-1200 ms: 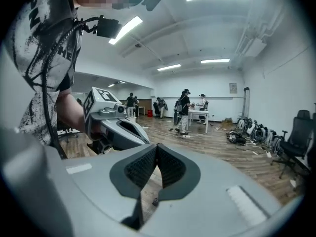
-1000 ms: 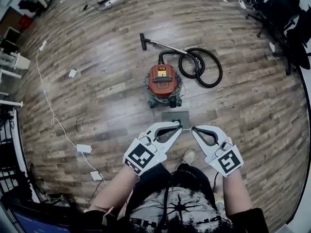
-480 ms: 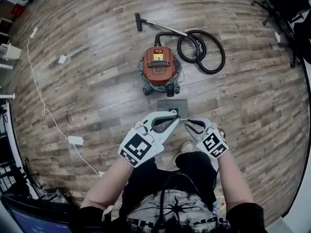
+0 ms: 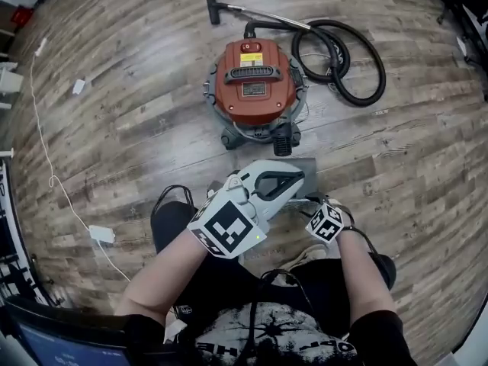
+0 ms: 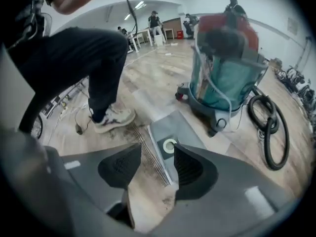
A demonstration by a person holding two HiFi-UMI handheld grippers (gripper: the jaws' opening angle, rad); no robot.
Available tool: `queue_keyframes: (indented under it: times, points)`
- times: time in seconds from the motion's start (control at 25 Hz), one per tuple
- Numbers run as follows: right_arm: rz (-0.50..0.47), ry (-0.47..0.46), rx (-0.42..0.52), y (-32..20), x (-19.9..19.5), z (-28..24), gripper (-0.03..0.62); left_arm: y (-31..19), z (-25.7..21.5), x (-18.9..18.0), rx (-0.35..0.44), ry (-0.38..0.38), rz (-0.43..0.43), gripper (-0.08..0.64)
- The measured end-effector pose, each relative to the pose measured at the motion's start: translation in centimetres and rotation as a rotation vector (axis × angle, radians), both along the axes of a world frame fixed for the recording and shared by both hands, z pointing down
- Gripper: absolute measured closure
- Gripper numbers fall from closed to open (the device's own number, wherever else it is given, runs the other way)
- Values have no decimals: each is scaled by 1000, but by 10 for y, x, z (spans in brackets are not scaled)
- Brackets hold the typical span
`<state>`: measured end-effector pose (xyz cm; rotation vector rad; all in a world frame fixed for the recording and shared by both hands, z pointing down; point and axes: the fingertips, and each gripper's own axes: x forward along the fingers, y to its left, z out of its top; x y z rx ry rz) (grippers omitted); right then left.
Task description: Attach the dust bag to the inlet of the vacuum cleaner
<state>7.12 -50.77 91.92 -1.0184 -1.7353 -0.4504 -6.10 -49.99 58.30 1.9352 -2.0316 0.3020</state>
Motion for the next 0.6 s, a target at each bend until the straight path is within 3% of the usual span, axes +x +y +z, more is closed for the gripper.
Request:
queue_keyframes:
  times: [0.12,0.24,0.6]
  points:
    - [-74,34,82,-13,6,96,362,2,62,-8,-18,-51,23,560]
    - [-135,57,149,-24,15,160,353,5,100,-12,-32,-81,14,559]
    - [-243,65,265,-33,23,220,359,25,131,-8,-66,-33,-76,560]
